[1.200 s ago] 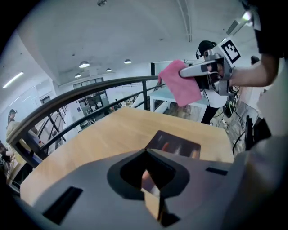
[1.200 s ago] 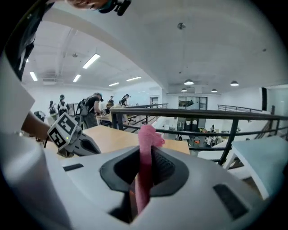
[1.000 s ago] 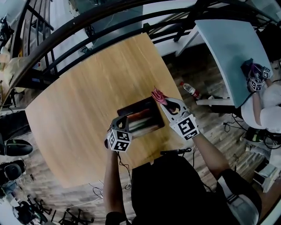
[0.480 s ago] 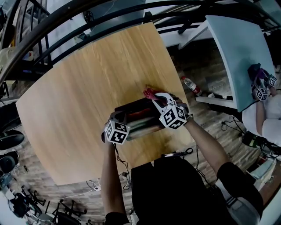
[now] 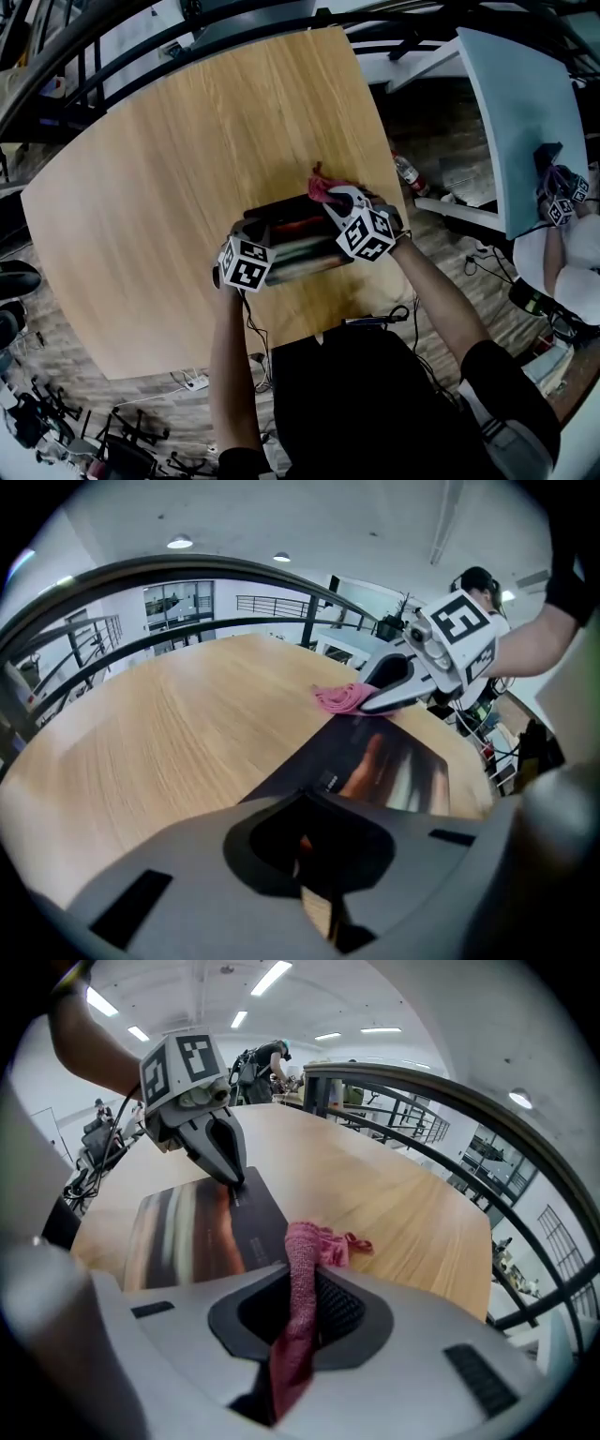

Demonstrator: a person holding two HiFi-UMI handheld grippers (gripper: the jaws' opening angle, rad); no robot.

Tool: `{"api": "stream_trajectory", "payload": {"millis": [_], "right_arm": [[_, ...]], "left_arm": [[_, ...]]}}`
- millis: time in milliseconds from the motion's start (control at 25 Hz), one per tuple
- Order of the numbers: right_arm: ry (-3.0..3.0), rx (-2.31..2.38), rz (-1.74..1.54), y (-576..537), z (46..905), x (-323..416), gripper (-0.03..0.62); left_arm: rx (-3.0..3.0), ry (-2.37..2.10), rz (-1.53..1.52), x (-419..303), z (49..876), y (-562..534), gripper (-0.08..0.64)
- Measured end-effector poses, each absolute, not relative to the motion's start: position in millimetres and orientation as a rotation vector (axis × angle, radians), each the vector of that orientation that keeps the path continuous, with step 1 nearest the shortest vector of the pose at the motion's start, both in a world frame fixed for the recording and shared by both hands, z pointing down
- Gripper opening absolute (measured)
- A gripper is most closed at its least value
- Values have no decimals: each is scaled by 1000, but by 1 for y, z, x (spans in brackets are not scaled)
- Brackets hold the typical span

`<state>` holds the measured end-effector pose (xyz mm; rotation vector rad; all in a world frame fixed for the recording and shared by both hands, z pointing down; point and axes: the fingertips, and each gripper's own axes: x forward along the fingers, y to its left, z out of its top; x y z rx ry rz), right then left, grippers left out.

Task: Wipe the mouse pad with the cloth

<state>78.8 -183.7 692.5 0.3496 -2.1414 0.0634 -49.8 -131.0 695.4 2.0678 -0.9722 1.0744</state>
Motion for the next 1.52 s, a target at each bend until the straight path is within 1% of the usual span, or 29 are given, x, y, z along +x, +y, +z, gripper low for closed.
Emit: {"api": "stream_trajectory", "payload": {"millis": [240,680,1080,1520], "right_arm": [[-2132,284,-31,-166,696,74,61],[-2158,203,-18,-125,696,68,60],[-2167,169,31,-58,697,64,61],[-2159,77,133,28,698,78,60]], "left_arm": [[2052,-998,1059,-50,695,-131,23],[2050,-1033,1063,-52,696,-134,23],[2068,-1028,1048,-57,698,-131,23],[2080,-1023,1043,-55,698,-130,23]]}}
